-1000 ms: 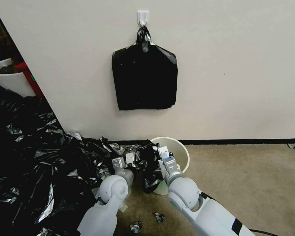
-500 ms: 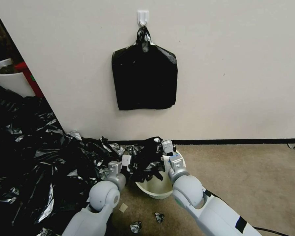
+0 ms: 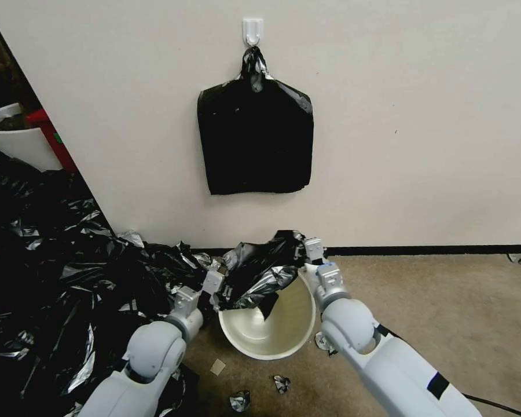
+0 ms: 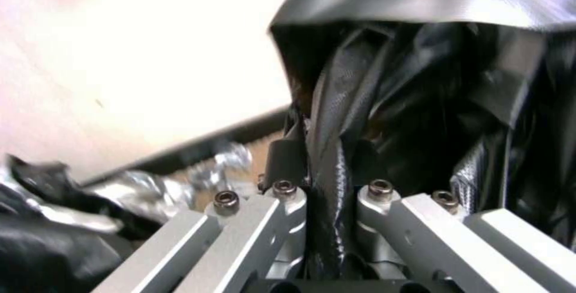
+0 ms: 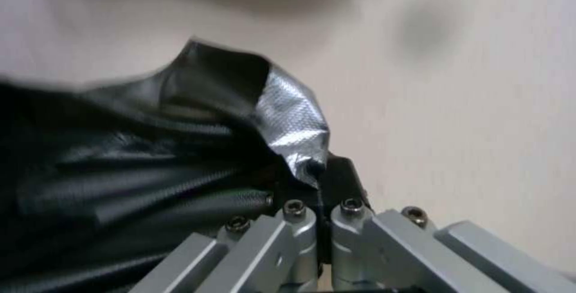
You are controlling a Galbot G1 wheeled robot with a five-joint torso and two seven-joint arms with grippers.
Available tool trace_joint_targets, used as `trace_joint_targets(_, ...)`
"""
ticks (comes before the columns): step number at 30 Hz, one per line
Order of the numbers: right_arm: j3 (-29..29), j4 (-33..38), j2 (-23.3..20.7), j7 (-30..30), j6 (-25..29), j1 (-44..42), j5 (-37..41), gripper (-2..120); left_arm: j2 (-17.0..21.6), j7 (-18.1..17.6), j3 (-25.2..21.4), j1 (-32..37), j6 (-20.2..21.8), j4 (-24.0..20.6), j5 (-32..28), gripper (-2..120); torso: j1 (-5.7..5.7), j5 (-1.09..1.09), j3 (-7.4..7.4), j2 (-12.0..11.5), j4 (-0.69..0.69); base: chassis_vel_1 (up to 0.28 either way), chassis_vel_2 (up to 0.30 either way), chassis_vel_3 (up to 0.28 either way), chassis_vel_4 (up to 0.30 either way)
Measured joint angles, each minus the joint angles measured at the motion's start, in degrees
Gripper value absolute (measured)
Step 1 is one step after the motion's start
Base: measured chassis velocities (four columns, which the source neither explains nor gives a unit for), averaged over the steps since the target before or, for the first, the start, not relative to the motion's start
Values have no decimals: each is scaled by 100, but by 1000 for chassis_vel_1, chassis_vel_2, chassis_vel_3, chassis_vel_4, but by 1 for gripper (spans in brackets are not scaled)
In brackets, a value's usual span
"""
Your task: Place a trash bag onto the trash bin.
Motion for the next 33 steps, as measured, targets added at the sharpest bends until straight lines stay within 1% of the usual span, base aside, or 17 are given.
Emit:
trace_joint_targets(1, 7, 92, -99, 27, -146, -67, 334, 0, -38, -37, -89, -6, -239, 10, -156, 5, 0, 0, 0, 0, -1, 0, 0, 0, 0)
trace_joint_targets(2, 7, 92, -99, 27, -146, -67, 334, 0, -38, -37, -89, -6, -239, 10, -156, 5, 0, 0, 0, 0, -1, 0, 0, 0, 0)
trace_joint_targets(3, 9, 225, -197, 60, -291, -155, 648, 0, -85, -97, -148, -24, -420, 18, -343, 5, 0, 0, -1, 0, -1, 0, 0, 0, 0)
trace_joint_targets(5, 9, 408, -334, 89, -520, -304, 1021, 0, -149, -133, -246, -36, -550, 7, -734, 5, 0, -2, -1, 0, -3, 0, 0, 0, 0)
trace_joint_targets(6, 9, 408, -334, 89, -520, -304, 1021, 0, -149, -133, -246, -36, -550, 7, -734, 5, 0, -2, -1, 0, -3, 0, 0, 0, 0)
trace_joint_targets(8, 31, 486, -400, 96, -679, -406, 1211, 0, -176, -134, -373, -38, -555, -53, -1134, 5, 0, 0, 0, 0, -2, 0, 0, 0, 0)
trace_joint_targets(9, 47, 492, -408, 96, -703, -420, 1246, 0, -179, -133, -415, -38, -538, -78, -1266, 5, 0, 0, 0, 0, -2, 0, 0, 0, 0)
trace_joint_targets(10, 47, 492, -408, 96, -703, -420, 1246, 0, -179, -133, -415, -38, -538, -78, -1266, 5, 0, 0, 0, 0, -2, 0, 0, 0, 0)
trace_joint_targets(11, 99, 494, -422, 82, -784, -445, 1338, 0, -179, -128, -494, -35, -453, -128, -1540, 5, 0, -1, -1, 0, -1, 0, 0, 0, 0)
trace_joint_targets(13, 153, 495, -455, -9, -973, -487, 1525, 0, -171, -128, -598, -32, -367, -185, -1845, 5, 0, -1, -1, 0, -1, 0, 0, 0, 0)
trace_joint_targets(14, 153, 495, -455, -9, -973, -487, 1525, 0, -171, -128, -598, -32, -367, -185, -1845, 5, 0, -1, -1, 0, -1, 0, 0, 0, 0)
trace_joint_targets(18, 99, 596, -563, -303, -1193, -704, 1760, 0, -189, -217, -730, -32, -333, -270, -2372, 5, 0, -1, -1, 0, -1, 0, 0, 0, 0)
trace_joint_targets(19, 99, 596, -563, -303, -1193, -704, 1760, 0, -189, -217, -730, -32, -333, -270, -2372, 5, 0, -1, -1, 0, -1, 0, 0, 0, 0)
trace_joint_targets(22, -23, 668, -561, -495, -1317, -909, 1841, 0, -271, -259, -767, -48, -326, -288, -2778, 7, 0, -2, 0, 0, -2, 0, 0, 0, 0)
trace_joint_targets(25, -39, 684, -504, -640, -1372, -995, 1885, 0, -326, -263, -782, -69, -326, -288, -2934, 7, 0, -1, -1, 0, -2, 0, 0, 0, 0)
trace_joint_targets(28, -21, 689, -458, -864, -1400, -1053, 2139, 0, -389, -264, -810, -99, -332, -277, -3128, 7, 0, -1, -1, 0, -1, 0, 0, 0, 0)
trace_joint_targets(33, 27, 762, -447, -974, -1357, -1075, 2351, 0, -415, -275, -823, -163, -461, -168, -3124, 7, 0, -1, -1, 0, -1, 0, 0, 0, 0)
